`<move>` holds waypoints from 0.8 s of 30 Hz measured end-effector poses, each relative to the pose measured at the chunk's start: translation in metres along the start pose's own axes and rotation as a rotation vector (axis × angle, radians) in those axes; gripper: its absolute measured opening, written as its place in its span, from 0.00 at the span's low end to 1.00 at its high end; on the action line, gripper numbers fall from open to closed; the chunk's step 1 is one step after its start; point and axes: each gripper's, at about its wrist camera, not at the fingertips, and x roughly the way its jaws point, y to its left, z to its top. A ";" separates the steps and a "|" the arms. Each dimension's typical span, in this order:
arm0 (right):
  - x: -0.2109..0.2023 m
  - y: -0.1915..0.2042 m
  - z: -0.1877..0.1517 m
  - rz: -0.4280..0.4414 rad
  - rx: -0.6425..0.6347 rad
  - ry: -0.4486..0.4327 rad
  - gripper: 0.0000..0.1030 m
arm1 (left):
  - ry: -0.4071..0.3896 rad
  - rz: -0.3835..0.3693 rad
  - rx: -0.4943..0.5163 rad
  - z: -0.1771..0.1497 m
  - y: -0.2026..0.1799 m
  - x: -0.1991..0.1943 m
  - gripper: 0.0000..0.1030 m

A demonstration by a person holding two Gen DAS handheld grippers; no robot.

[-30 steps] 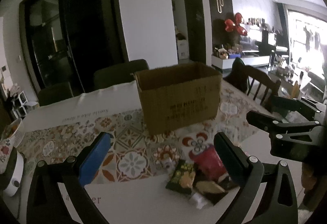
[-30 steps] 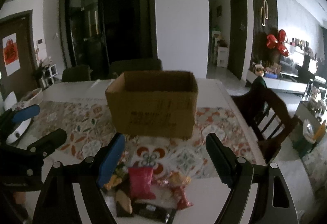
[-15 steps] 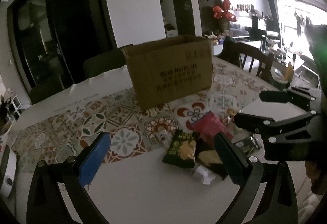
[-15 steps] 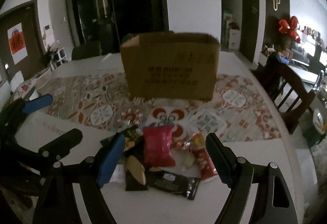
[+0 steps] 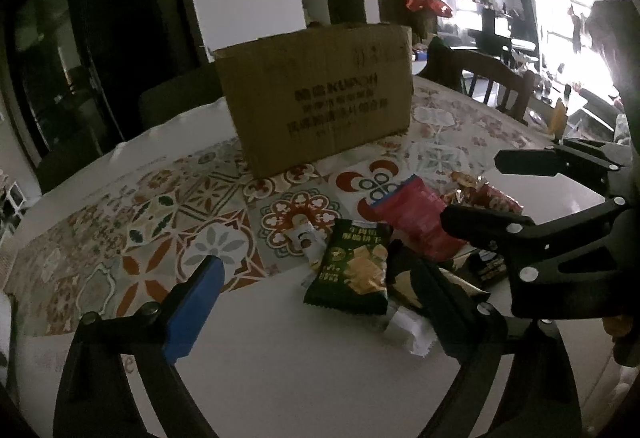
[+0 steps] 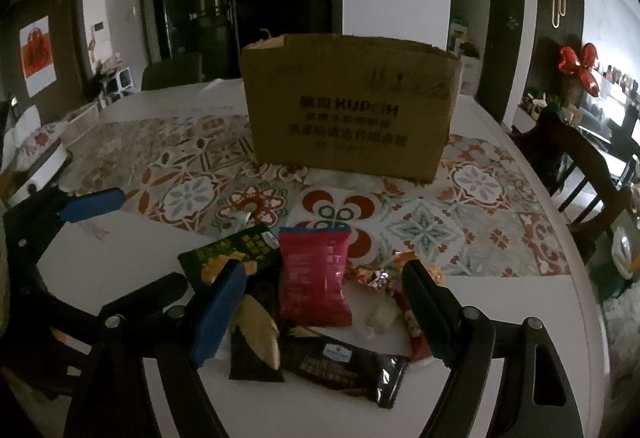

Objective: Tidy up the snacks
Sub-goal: 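Grasp the green cracker pack with the left tool while the right tool grasps the red bag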

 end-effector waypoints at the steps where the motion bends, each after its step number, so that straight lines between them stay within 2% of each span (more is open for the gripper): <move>1: 0.002 0.000 0.000 0.003 0.003 0.004 0.78 | 0.004 -0.003 0.012 0.000 -0.002 0.003 0.92; 7: 0.018 -0.004 -0.003 0.020 0.024 0.049 0.72 | 0.038 -0.023 0.058 0.000 -0.010 0.023 0.83; 14: 0.030 -0.006 -0.007 0.028 0.038 0.077 0.67 | 0.090 -0.084 0.018 0.001 -0.004 0.039 0.74; 19: 0.036 -0.005 -0.007 0.045 0.044 0.090 0.64 | 0.098 -0.110 0.019 0.000 -0.007 0.045 0.73; 24: 0.043 -0.006 -0.009 0.059 0.051 0.105 0.63 | 0.114 -0.116 0.017 -0.001 -0.008 0.051 0.66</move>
